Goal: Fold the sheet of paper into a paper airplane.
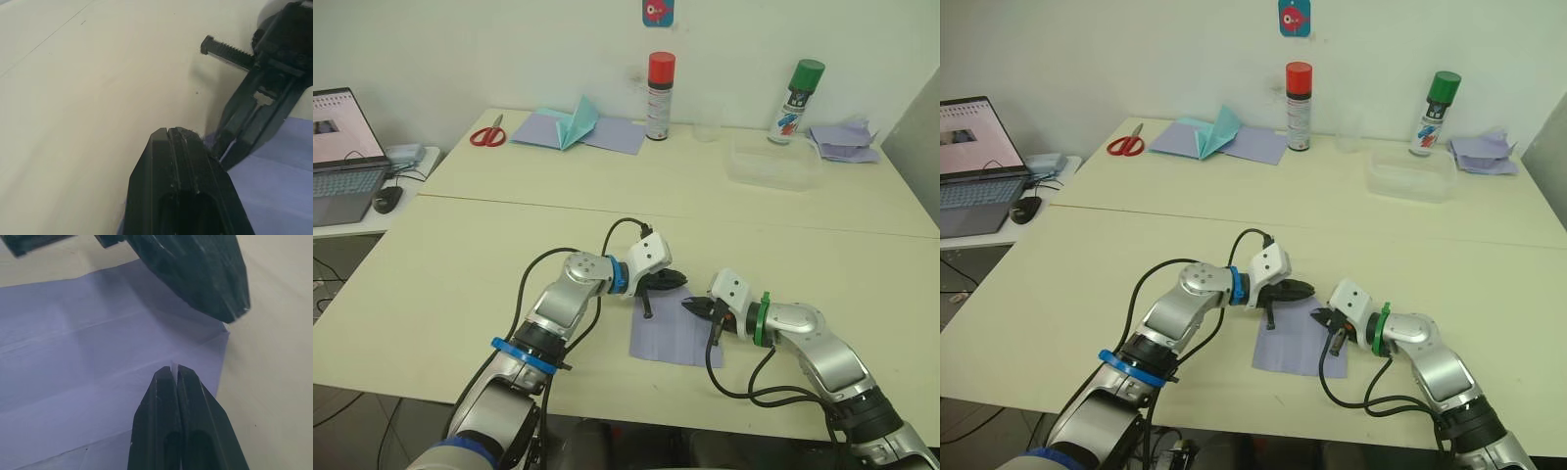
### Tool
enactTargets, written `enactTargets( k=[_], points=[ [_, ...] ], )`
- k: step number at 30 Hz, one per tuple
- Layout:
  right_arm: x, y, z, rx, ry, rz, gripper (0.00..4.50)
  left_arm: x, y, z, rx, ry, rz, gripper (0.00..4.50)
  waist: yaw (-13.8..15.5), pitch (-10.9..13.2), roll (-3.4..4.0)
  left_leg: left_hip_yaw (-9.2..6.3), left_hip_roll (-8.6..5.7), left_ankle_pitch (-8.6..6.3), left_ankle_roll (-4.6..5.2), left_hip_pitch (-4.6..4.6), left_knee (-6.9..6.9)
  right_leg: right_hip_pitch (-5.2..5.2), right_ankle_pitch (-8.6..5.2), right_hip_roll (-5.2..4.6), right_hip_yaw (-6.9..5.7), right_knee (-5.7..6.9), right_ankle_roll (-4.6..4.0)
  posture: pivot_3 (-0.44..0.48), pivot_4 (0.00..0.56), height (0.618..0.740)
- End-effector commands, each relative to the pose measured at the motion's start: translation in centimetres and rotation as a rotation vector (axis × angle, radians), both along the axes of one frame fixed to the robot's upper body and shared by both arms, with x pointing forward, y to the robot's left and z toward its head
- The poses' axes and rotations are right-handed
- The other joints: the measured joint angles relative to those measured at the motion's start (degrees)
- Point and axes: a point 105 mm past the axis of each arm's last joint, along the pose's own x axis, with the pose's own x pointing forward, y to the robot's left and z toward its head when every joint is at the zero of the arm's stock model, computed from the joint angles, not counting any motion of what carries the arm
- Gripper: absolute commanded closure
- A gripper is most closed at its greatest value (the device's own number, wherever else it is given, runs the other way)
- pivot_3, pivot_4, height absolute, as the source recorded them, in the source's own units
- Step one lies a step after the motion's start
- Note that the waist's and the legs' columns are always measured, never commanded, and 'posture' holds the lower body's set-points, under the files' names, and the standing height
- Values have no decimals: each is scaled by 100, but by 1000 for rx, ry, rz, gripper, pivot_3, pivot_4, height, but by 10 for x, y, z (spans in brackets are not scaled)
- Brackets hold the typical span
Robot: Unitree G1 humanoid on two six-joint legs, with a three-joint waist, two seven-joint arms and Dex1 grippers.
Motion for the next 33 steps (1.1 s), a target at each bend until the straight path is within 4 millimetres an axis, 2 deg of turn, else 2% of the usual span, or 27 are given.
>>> enactTargets(
  k=[1, 5, 8, 10, 13, 15, 17, 19, 21, 24, 25, 30, 33],
  points=[
    [-3, -8, -11, -39, 34, -27, 4481, 2, -9, -6, 23, -29, -20, 4500, 1, 1, -1, -1, 0, 0, 0, -1, 0, 0, 0, 0, -1, 0, 0, 0, 150, 740],
    [-7, -8, -10, -31, 34, -18, 4481, 4, -15, -18, 54, -31, -33, 4500, 32, 1, -1, -2, 0, 0, 0, -2, 1, 0, 0, -1, -2, -1, 0, 0, 150, 740],
    [-12, -5, -4, 14, 44, -4, 3934, 3, -14, -26, 96, -36, -57, 4500, 40, 0, -1, -1, -3, 0, 0, -3, 1, 1, 0, -2, -2, -2, 0, 0, 150, 740],
    [-15, -3, 1, 39, 43, 11, 3238, 2, -12, -28, 111, -34, -68, 4500, 40, 0, -1, -1, -3, 0, 0, -2, -1, 1, 0, 0, -2, -3, 0, 0, 150, 740],
    [-27, 1, 25, 166, 89, 54, 2193, 0, -6, -36, 161, -53, -93, 4500, 40, 1, -1, -2, -1, 0, 0, -2, -2, 0, 0, 0, -3, -2, 0, 0, 150, 740],
    [-32, 0, 42, 259, 110, 81, 2193, -1, -4, -38, 166, -55, -93, 4500, 40, 1, -1, -2, 3, 0, 0, -2, -2, 0, 1, 1, -1, -2, -3, 0, 150, 740],
    [-28, -5, 58, 357, 124, 35, 2193, 0, -3, -39, 174, -62, -95, 4500, 26, 1, -1, 0, 3, 0, 0, -1, -1, 1, 2, 1, -2, -1, -3, 0, 150, 740],
    [-12, -14, 62, 395, 100, -68, 2664, -1, -2, -40, 177, -65, -97, 4500, 18, 0, -2, -1, 4, 0, 0, 1, 0, 3, 1, 0, -2, -1, -2, 0, 150, 740],
    [-1, -20, 50, 332, 87, -140, 3207, -2, -3, -41, 176, -66, -100, 4500, 16, 0, -2, -2, 6, 0, 0, 2, 0, 4, 1, 0, -2, 0, -2, 0, 150, 740],
    [8, -23, 28, 240, 94, -208, 4348, -2, -3, -41, 176, -65, -102, 4500, 17, 0, -1, -2, 5, 0, 0, 0, -2, 2, 1, 1, -2, -2, -2, 0, 150, 740],
    [8, -22, 22, 219, 96, -207, 4459, -2, -3, -40, 175, -64, -101, 4500, 18, 0, -1, 0, 3, 0, 0, -1, -3, -1, 1, 1, -2, -2, -3, 0, 150, 740],
    [3, -11, 6, 177, 116, -157, 4459, -1, -3, -41, 181, -64, -102, 4500, 17, 0, -1, 1, 1, 0, 0, -2, -2, -2, -1, 2, -2, 0, 1, 0, 150, 740],
    [-4, -12, -7, 122, 143, -146, 4459, 0, -3, -40, 179, -70, -95, 4500, 17, 0, -1, 0, 2, 0, 0, -1, -2, -1, -1, 2, -2, 0, 2, 0, 150, 740]
  ],
)
